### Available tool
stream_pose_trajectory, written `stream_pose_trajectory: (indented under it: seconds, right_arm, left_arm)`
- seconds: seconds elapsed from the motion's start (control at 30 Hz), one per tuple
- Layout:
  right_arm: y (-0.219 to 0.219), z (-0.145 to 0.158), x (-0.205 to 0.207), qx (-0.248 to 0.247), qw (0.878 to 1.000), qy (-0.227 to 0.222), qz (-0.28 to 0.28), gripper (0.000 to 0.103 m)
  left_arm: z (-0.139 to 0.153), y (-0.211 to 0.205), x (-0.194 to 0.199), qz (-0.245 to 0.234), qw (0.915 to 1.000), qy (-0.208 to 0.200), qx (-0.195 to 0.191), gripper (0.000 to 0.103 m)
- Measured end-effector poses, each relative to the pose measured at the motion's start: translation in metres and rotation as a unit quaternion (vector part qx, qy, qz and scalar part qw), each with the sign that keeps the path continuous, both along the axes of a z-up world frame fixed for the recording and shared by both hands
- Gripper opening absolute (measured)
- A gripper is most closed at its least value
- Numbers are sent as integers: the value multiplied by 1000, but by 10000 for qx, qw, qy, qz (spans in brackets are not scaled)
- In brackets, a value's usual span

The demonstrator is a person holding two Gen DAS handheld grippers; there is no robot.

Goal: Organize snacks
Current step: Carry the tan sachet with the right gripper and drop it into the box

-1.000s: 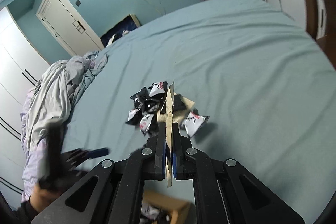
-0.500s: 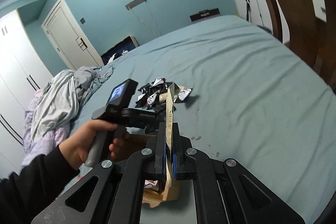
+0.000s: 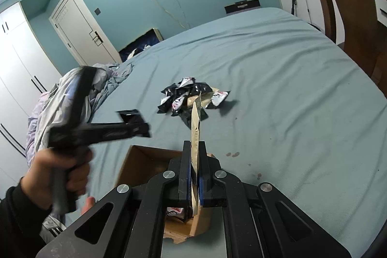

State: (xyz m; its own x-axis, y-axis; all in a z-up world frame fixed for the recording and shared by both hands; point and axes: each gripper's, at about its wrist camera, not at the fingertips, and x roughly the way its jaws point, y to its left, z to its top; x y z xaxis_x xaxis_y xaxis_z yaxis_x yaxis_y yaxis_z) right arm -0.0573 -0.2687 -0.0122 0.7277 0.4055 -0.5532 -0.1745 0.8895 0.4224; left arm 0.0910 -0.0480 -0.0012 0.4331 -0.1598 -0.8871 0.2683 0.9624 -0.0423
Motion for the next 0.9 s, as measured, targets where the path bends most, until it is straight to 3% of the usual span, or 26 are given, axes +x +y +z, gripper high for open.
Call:
stream_pose_trajectory:
  seconds: [0.17,0.23,0.33,0.43,0.47,0.53,0.6,0.63,0.9]
  right_arm:
    - [6,-2,-7,-239,9997,-28,87,2]
    - [11,-1,-8,-346,9993,-15,144,2]
    - [17,0,-6,-502,9985,26,198,2]
    - [16,4,-8,-548,9984,7,168,2]
    - [16,5,-10,-541,9984,-18,173,2]
    - [14,6,-11,-517,9985,-33,176,2]
    - [14,5,-11,-564,9982,-25,180,2]
    - [15,4,-11,-601,9980,-10,199,2]
    - [39,2,-4,-1042,9927,168,587,2]
  left_arm:
    - [30,-2,-59,-756,9958,-507,56,28]
    - [29,-2,-74,-1011,9926,-677,49,29]
    - [12,-3,-93,-1184,9892,-864,-28,30]
    - [-10,1,-96,-1205,9904,-632,-233,35]
    - [-14,2,-96,-1219,9906,-571,-237,41]
    - [-19,4,-96,-1206,9910,-554,-146,59]
    - [-14,6,-99,-1170,9899,-803,-45,81]
    - [-11,8,-102,-1113,9894,-938,-9,85]
    - [-2,36,-90,-205,9920,-1221,245,87]
